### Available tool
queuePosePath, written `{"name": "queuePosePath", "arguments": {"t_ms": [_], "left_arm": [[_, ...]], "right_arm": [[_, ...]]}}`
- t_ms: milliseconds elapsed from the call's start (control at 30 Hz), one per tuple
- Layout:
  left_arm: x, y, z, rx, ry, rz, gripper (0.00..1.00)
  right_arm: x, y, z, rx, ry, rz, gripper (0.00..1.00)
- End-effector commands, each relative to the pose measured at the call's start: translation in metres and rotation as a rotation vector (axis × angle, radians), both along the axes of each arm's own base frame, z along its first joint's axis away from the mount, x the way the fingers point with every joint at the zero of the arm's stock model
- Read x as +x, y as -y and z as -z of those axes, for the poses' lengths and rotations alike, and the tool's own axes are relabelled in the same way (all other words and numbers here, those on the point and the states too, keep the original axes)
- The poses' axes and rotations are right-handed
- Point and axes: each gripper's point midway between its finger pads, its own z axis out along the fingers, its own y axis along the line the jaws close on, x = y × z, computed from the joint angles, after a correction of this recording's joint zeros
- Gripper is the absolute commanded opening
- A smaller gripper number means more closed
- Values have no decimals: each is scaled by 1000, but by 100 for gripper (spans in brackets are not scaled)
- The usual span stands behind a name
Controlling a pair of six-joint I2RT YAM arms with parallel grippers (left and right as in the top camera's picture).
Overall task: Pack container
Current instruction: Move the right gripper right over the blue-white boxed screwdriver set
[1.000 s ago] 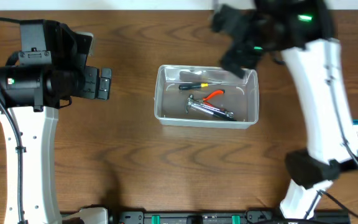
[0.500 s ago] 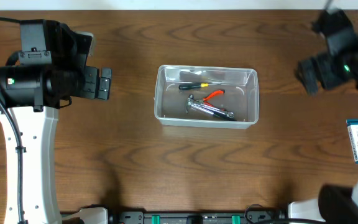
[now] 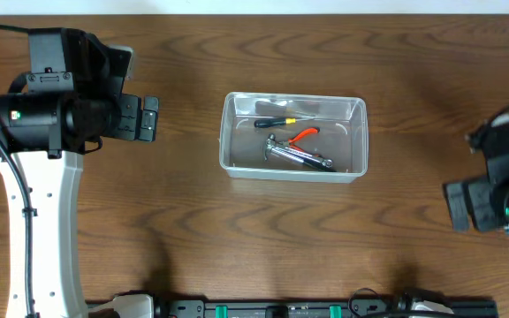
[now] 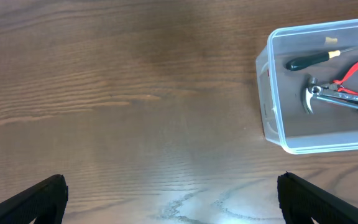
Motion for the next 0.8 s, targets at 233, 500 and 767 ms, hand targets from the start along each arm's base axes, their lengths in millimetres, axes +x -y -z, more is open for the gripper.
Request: {"name": "queuePosePath", "arguments": {"t_ms": [233,500,767], "left_arm": [[0,-1,-4,7,10,-7,98],[0,-1,-4,7,10,-7,98],[0,-1,-4,7,10,-7,98]], "right_arm": [[-15,48,16,-110,-53,197,99],[6,44,19,-3,16,127,99],[31,57,45,202,-43,192,99]]}}
